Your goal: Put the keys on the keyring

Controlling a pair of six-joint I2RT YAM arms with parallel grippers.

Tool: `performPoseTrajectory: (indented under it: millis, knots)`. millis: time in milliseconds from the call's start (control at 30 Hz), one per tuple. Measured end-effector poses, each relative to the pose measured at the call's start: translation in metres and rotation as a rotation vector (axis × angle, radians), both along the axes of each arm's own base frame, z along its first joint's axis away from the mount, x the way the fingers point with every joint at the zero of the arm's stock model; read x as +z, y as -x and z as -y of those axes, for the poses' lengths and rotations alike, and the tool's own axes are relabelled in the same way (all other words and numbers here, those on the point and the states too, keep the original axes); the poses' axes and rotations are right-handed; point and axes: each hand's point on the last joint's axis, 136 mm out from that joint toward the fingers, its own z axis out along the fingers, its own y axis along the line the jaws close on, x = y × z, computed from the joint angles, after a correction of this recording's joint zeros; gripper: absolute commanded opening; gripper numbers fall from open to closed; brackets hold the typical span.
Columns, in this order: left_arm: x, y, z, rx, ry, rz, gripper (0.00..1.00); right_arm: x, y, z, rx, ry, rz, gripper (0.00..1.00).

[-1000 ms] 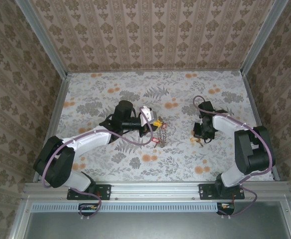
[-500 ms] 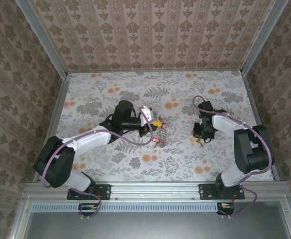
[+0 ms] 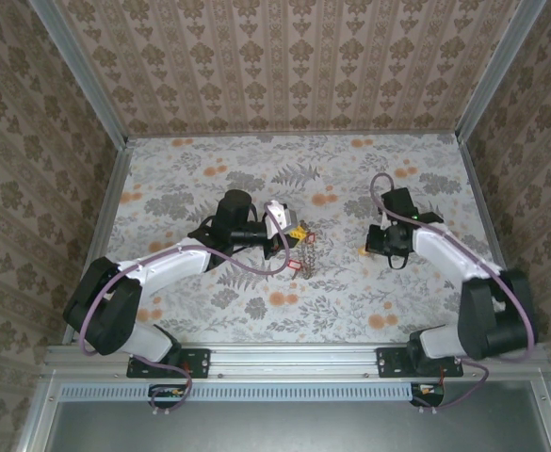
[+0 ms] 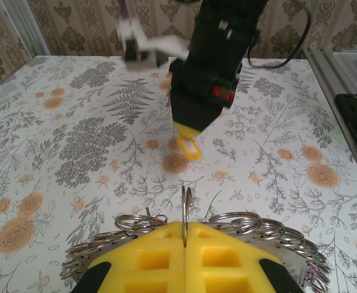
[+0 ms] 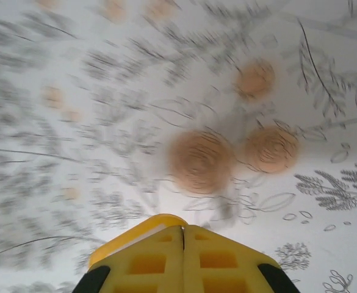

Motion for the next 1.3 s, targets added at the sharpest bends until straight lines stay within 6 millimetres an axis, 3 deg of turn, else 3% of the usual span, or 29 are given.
performPoseTrajectory:
  millis: [200, 433, 567, 700, 833, 1033, 1133, 1300]
  knots:
    - [0.005, -0.002, 0.001, 0.005, 0.019, 0.003, 0.0, 0.074, 0.001, -0.036, 0.208, -0.177, 0.426, 0.0]
    - [0.006, -0.002, 0.002, 0.008, 0.025, -0.002, 0.0, 0.116, 0.028, -0.064, 0.545, -0.128, 0.783, 0.0]
    - [0.006, -0.002, 0.002, 0.01, 0.025, -0.007, 0.0, 0.109, 0.024, -0.067, 0.664, 0.102, 0.803, 0.0]
    - [0.006, -0.002, 0.002, 0.011, 0.025, -0.009, 0.0, 0.082, 0.018, -0.067, 0.751, 0.271, 0.633, 0.0]
    - [0.006, -0.002, 0.002, 0.011, 0.025, -0.011, 0.0, 0.073, 0.012, -0.075, 0.732, 0.077, 0.496, 0.0]
    - [0.006, -0.002, 0.002, 0.011, 0.025, -0.011, 0.0, 0.083, 0.005, -0.086, 0.581, -0.254, 0.543, 0.0]
    - [0.006, -0.001, 0.002, 0.005, 0.026, -0.013, 0.0, 0.09, 0.013, -0.098, 0.64, -0.281, 0.572, 0.0]
    - [0.007, 0.001, 0.002, -0.008, 0.03, -0.016, 0.0, 0.119, 0.027, -0.115, 0.788, -0.24, 0.737, 0.0]
